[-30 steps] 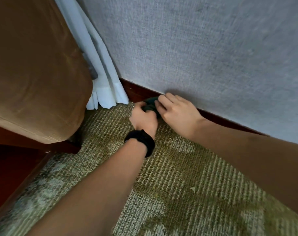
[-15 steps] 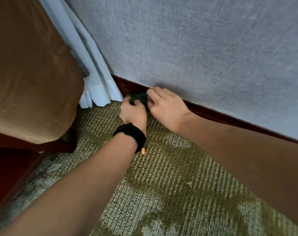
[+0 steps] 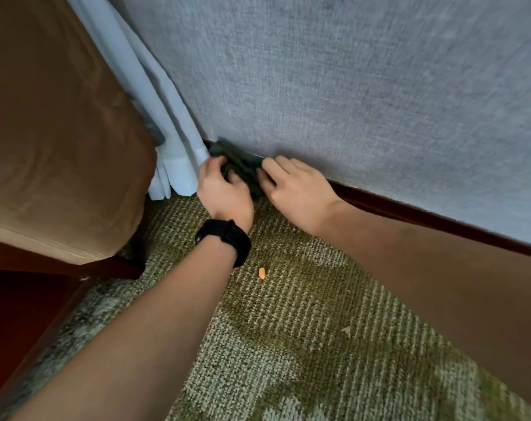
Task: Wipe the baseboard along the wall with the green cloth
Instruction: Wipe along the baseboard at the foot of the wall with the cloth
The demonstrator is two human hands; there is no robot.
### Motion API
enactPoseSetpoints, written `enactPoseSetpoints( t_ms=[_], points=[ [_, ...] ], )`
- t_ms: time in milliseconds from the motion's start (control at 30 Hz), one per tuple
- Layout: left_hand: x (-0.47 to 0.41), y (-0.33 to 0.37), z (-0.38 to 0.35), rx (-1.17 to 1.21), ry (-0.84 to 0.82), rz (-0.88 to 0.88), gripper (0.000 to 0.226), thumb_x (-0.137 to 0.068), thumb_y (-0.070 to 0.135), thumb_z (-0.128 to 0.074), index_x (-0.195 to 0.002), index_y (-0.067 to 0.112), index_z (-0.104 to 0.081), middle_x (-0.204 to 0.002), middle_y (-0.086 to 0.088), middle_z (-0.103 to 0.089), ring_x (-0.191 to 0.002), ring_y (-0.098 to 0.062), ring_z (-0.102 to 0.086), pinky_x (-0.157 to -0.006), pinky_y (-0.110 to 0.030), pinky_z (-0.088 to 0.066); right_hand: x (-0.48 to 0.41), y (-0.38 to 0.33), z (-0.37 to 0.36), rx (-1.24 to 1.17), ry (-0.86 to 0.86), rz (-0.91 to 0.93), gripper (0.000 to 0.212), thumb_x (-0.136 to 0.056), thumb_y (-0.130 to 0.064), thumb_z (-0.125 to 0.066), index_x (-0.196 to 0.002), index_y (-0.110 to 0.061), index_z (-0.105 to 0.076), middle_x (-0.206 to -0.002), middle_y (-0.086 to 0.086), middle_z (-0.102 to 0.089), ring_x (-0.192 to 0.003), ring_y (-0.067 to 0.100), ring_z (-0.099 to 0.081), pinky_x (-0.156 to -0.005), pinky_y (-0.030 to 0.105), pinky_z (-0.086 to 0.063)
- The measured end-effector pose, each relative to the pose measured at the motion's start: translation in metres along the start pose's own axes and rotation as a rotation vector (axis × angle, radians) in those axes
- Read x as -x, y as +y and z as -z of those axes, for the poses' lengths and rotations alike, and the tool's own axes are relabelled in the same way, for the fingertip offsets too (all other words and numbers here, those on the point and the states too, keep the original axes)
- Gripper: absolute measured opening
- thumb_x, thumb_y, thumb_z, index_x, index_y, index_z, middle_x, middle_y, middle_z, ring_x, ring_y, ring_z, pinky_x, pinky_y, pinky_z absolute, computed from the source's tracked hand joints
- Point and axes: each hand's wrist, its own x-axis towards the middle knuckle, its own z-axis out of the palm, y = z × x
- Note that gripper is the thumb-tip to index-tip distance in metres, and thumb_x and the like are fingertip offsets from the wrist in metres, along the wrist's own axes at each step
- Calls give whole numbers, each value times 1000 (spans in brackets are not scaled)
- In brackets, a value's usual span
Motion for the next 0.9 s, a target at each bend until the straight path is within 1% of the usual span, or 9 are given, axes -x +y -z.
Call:
enactPoseSetpoints(
  t_ms=[67, 200, 333, 433, 533, 667, 733, 800, 900],
  points=[
    [-1, -8, -5, -43, -59, 81, 33, -89, 3, -51, -121, -1, -57, -126, -14, -56, -117, -26, -50, -101, -28, -34, -3, -3, -2, -14, -22, -11, 31, -81, -13, -45, -93, -11, -74, -88, -2, -67, -83, 9, -63, -72, 19, -48],
    [-10, -11, -10, 12, -68, 147, 30, -90, 18, -53, -116, 4, -60, -119, -14, -60, -109, -28, -54, -95, -33, -42, -11, -10, -8, -18, -18, 9, 19, -75, -11, -60, -88, -9, -74, -89, -1, -68, -82, 14, -65, -73, 22, -50],
    [-22, -14, -9, 56, -44, 212, 29, -88, 16, -58, -115, 6, -55, -115, -10, -63, -105, -24, -57, -87, -25, -40, -18, -17, -4, 8, -110, -39, 45, -76, -9, -33, -86, -15, -76, -88, -5, -69, -82, 8, -64, -71, 18, -48],
    [-24, -14, -7, 46, -19, 212, 27, -83, 2, -54, -110, 4, -52, -115, -16, -55, -94, -25, -56, -87, -26, -41, -16, -17, -5, -13, -131, 5, 31, -81, -12, -46, -98, -18, -72, -102, -7, -65, -93, 8, -61, -79, 18, -46],
    [-12, -7, -12, 60, 14, 183, 33, -80, -4, -52, -113, 4, -53, -120, -17, -45, -95, -27, -54, -87, -21, -36, -10, -13, 0, -8, -134, -65, 37, -85, -11, -48, -120, -9, -59, -119, 0, -55, -109, 17, -52, -91, 25, -40],
    [5, -3, -22, 96, -44, 205, 42, -85, 0, -51, -126, 9, -48, -123, -16, -50, -108, -28, -52, -89, -22, -35, 4, -15, 5, -56, -194, -211, 51, -87, -3, -41, -137, 4, -32, -132, 15, -41, -120, 30, -38, -99, 34, -31],
    [0, -7, -22, 114, -73, 224, 42, -85, 0, -50, -125, 11, -47, -121, -14, -54, -108, -26, -53, -92, -27, -39, 9, -20, 3, -28, -208, -217, 55, -86, -2, -26, -141, 4, -24, -137, 16, -37, -122, 30, -37, -101, 34, -31],
    [-6, -10, -20, 129, -55, 223, 41, -84, -2, -49, -122, 11, -48, -120, -13, -55, -107, -25, -54, -94, -28, -42, 5, -22, 2, -41, -222, -211, 64, -80, -4, -9, -142, 2, -24, -139, 15, -38, -122, 29, -40, -101, 33, -32],
    [-3, -8, -19, 126, 0, 209, 48, -83, -4, -48, -129, 11, -47, -129, -14, -48, -115, -23, -48, -94, -15, -31, 0, -20, 4, -49, -219, -195, 66, -79, -7, -8, -140, -3, -32, -137, 10, -44, -120, 24, -45, -98, 29, -36]
  ],
)
